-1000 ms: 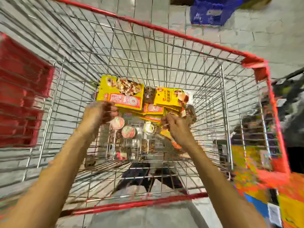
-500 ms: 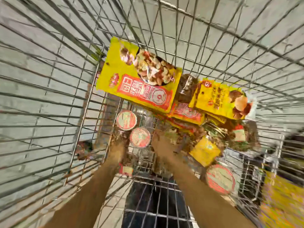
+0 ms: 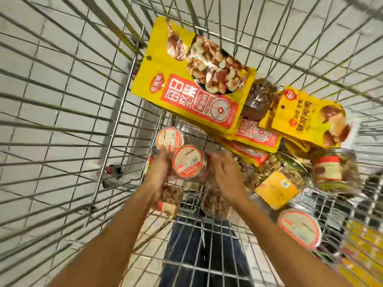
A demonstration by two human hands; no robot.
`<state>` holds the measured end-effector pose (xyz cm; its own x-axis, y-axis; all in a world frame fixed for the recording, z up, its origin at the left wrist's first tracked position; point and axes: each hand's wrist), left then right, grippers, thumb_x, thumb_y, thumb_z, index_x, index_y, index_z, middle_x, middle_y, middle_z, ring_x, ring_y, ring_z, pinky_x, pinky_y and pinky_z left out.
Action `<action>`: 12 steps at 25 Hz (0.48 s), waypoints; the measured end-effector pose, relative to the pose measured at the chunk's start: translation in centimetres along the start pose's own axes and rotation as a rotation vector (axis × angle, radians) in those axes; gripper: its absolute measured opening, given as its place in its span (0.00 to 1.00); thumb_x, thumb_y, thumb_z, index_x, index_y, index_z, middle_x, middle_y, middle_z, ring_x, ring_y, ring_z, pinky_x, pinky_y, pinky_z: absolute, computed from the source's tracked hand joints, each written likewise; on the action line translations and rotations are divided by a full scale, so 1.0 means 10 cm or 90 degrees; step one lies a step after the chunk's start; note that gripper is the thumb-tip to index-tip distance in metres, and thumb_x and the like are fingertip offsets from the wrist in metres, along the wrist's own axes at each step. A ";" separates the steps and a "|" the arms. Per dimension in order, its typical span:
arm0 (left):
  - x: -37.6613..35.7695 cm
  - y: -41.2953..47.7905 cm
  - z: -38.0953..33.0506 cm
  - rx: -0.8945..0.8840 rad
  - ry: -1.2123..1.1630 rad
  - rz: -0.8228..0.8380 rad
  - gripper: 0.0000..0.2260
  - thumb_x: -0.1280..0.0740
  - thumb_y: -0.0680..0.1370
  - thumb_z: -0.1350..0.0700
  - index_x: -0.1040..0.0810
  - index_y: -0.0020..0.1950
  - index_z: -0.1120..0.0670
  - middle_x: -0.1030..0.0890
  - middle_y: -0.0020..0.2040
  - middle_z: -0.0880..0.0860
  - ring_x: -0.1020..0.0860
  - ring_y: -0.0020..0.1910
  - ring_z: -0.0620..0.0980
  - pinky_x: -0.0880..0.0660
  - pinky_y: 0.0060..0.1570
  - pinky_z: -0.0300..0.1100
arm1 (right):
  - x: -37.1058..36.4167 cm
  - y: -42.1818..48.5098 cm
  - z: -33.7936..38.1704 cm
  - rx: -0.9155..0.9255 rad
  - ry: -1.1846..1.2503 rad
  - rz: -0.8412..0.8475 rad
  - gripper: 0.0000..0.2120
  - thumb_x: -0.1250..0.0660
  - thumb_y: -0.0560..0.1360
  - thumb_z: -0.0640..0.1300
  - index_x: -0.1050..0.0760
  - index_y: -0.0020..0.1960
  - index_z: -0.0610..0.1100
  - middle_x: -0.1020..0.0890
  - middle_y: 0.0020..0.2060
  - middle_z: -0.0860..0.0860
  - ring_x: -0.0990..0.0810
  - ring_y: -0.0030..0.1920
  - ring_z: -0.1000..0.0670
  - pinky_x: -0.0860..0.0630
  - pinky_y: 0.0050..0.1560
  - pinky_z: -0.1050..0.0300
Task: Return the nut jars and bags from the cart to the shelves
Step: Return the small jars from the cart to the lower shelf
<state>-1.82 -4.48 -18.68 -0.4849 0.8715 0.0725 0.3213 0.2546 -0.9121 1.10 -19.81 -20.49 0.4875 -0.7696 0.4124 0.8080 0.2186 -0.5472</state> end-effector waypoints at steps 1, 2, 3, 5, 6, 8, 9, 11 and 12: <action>0.00 -0.09 -0.09 -0.015 0.026 0.019 0.27 0.53 0.81 0.41 0.22 0.56 0.58 0.17 0.46 0.56 0.19 0.35 0.46 0.22 0.29 0.36 | 0.08 -0.07 0.07 0.032 0.026 -0.031 0.13 0.48 0.82 0.48 0.25 0.52 0.48 0.29 0.44 0.55 0.31 0.47 0.70 0.35 0.49 0.71; -0.02 -0.17 -0.15 -0.031 0.069 0.042 0.27 0.54 0.81 0.41 0.22 0.52 0.57 0.17 0.38 0.54 0.19 0.30 0.44 0.24 0.26 0.33 | 0.17 -0.12 0.16 0.034 0.070 -0.044 0.10 0.48 0.82 0.47 0.28 0.49 0.52 0.29 0.43 0.57 0.32 0.46 0.72 0.35 0.49 0.73; -0.09 -0.30 -0.23 -0.053 0.116 0.060 0.26 0.54 0.81 0.41 0.22 0.48 0.55 0.17 0.33 0.50 0.20 0.26 0.42 0.24 0.25 0.32 | 0.22 -0.12 0.20 -0.004 0.137 -0.047 0.11 0.48 0.82 0.47 0.29 0.46 0.54 0.27 0.43 0.59 0.30 0.47 0.70 0.34 0.51 0.71; -0.23 -0.47 -0.23 -0.072 0.154 0.099 0.23 0.55 0.81 0.42 0.24 0.46 0.51 0.19 0.32 0.50 0.21 0.24 0.40 0.23 0.26 0.32 | 0.30 -0.09 0.26 -0.135 0.249 -0.042 0.17 0.50 0.82 0.53 0.25 0.42 0.54 0.22 0.44 0.61 0.25 0.47 0.60 0.30 0.53 0.61; -0.26 -0.49 -0.16 -0.062 0.145 0.107 0.22 0.54 0.81 0.42 0.25 0.46 0.51 0.20 0.34 0.51 0.21 0.24 0.40 0.23 0.26 0.33 | 0.35 -0.07 0.25 -0.185 0.270 -0.020 0.20 0.51 0.81 0.56 0.24 0.42 0.53 0.19 0.45 0.58 0.22 0.46 0.58 0.28 0.53 0.60; -0.25 -0.52 -0.06 -0.029 0.114 0.099 0.21 0.51 0.81 0.41 0.24 0.46 0.51 0.20 0.33 0.51 0.20 0.27 0.43 0.24 0.26 0.33 | 0.42 -0.06 0.16 -0.265 0.328 0.017 0.23 0.53 0.80 0.59 0.22 0.46 0.52 0.17 0.49 0.50 0.19 0.45 0.55 0.23 0.51 0.61; -0.20 -0.52 -0.03 -0.015 0.108 0.100 0.21 0.49 0.80 0.41 0.23 0.46 0.52 0.19 0.32 0.52 0.19 0.28 0.45 0.23 0.28 0.34 | 0.44 -0.05 0.10 -0.306 0.374 0.026 0.25 0.54 0.79 0.61 0.22 0.48 0.49 0.17 0.51 0.46 0.18 0.47 0.52 0.22 0.51 0.58; -0.15 -0.45 -0.02 -0.009 0.107 0.118 0.21 0.47 0.80 0.42 0.21 0.44 0.53 0.18 0.32 0.52 0.19 0.32 0.47 0.20 0.38 0.40 | 0.45 -0.04 0.03 -0.371 0.498 0.053 0.32 0.56 0.78 0.63 0.20 0.52 0.44 0.17 0.50 0.40 0.17 0.49 0.43 0.20 0.51 0.50; -0.15 -0.39 -0.03 -0.024 0.111 0.120 0.21 0.47 0.80 0.43 0.19 0.44 0.54 0.18 0.34 0.53 0.20 0.34 0.49 0.21 0.43 0.43 | 0.42 -0.03 0.00 -0.398 0.576 0.060 0.35 0.56 0.78 0.65 0.18 0.50 0.43 0.15 0.46 0.41 0.16 0.46 0.43 0.19 0.46 0.50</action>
<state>-2.09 -6.69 -15.15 -0.2675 0.9632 -0.0265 0.4241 0.0929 -0.9008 2.92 -23.10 -18.58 -0.0894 -0.9765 -0.1962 0.3464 0.1542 -0.9253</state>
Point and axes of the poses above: each hand's wrist, its own y-axis towards the middle knuckle, its own x-axis out of the back of the hand, z = x × y
